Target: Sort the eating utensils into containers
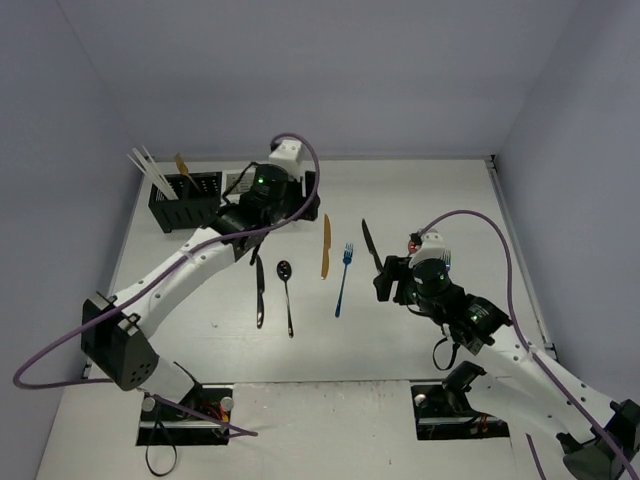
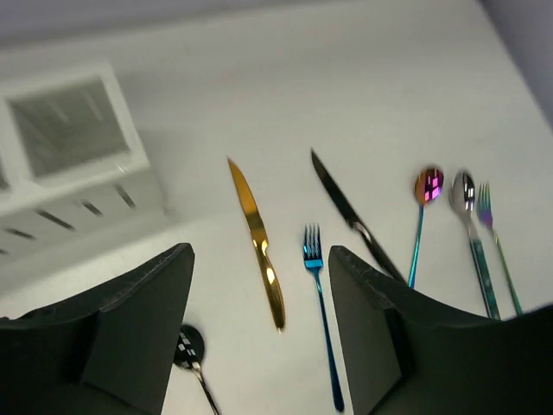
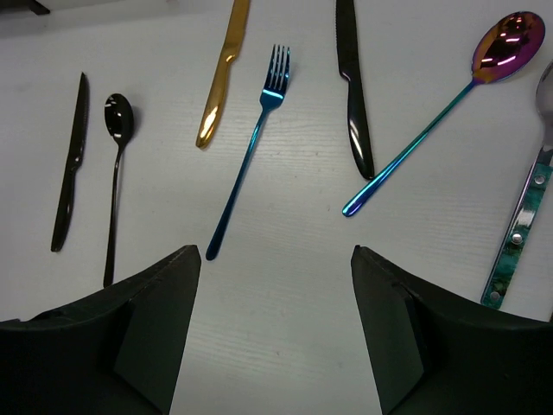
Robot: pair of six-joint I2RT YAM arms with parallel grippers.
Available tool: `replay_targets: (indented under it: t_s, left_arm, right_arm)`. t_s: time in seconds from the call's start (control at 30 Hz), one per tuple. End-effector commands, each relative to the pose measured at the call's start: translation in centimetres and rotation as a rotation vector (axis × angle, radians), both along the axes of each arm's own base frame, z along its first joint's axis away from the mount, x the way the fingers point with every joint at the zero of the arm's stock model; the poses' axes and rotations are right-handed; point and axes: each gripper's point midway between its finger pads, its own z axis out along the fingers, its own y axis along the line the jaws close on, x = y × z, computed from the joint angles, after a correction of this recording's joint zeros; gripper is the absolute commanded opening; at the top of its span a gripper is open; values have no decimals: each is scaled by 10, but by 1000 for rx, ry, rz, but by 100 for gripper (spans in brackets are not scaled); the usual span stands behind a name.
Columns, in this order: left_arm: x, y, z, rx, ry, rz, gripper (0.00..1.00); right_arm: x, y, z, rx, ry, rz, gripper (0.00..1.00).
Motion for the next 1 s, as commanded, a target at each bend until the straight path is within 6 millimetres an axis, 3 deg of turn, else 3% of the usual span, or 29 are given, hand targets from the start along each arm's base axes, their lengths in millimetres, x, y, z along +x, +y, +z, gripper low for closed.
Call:
replay_targets:
  t_s: [0.0, 0.17, 0.37, 0.47, 0.8, 0.97]
  left_arm:
    - [-40, -38, -61, 55, 223, -77, 61]
    - [-60, -81, -131, 130, 412, -149, 60]
    - [-64, -100, -186, 203, 507, -146, 53]
    - [-62, -104, -201, 221, 529, -128, 48]
    - [-45, -113, -223, 253, 534, -76, 40]
    - [-38, -115, -243, 285, 552, -45, 31]
  right_arm:
    - [7, -11, 29, 80, -98, -89, 68]
    - [0, -23, 55, 136, -178, -115, 68]
    - [-7, -34, 65, 151, -214, -140, 68]
    - [-8, -34, 66, 152, -214, -139, 68]
    - [-7, -35, 63, 141, -207, -142, 69]
    - [-6, -35, 62, 137, -205, -146, 69]
